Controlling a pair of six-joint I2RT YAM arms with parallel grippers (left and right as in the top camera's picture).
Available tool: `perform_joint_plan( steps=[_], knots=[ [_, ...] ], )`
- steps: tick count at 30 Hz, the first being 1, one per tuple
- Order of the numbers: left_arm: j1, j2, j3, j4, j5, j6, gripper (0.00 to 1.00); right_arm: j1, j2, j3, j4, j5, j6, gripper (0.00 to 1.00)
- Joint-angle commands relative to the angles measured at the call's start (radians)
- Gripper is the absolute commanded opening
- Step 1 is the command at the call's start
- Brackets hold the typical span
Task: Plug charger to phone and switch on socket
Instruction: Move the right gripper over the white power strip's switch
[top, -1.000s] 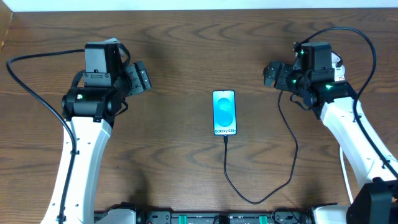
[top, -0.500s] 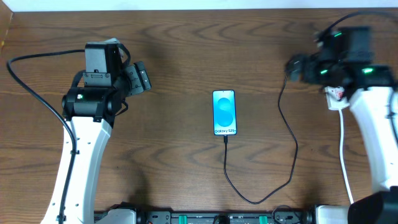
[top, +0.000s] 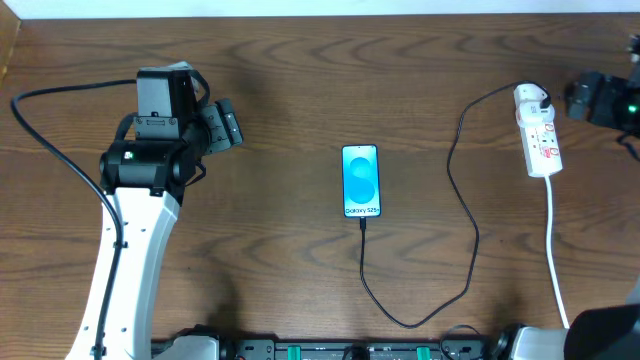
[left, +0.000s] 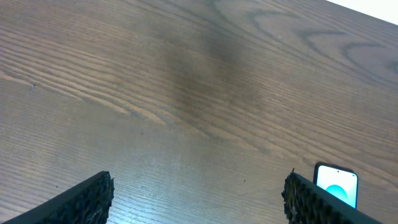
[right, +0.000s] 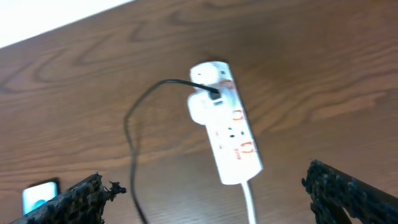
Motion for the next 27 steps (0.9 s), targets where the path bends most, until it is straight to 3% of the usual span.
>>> perform_joint_plan(
  steps=[1, 5, 16, 27],
  knots=[
    [0.001, 0.000, 0.001, 0.000, -0.012, 0.014, 0.87, -0.040, 0.072, 0.018, -0.012, -0.085, -0.113, 0.99],
    [0.001, 0.000, 0.001, 0.000, -0.012, 0.014, 0.87, -0.055, 0.158, 0.018, -0.019, -0.156, -0.208, 0.99],
    [0.001, 0.000, 0.001, 0.000, -0.012, 0.014, 0.87, -0.053, 0.406, 0.018, -0.001, -0.158, -0.208, 0.99],
    [0.001, 0.000, 0.001, 0.000, -0.012, 0.014, 0.87, -0.052, 0.505, 0.017, 0.103, -0.217, -0.267, 0.99]
  ],
)
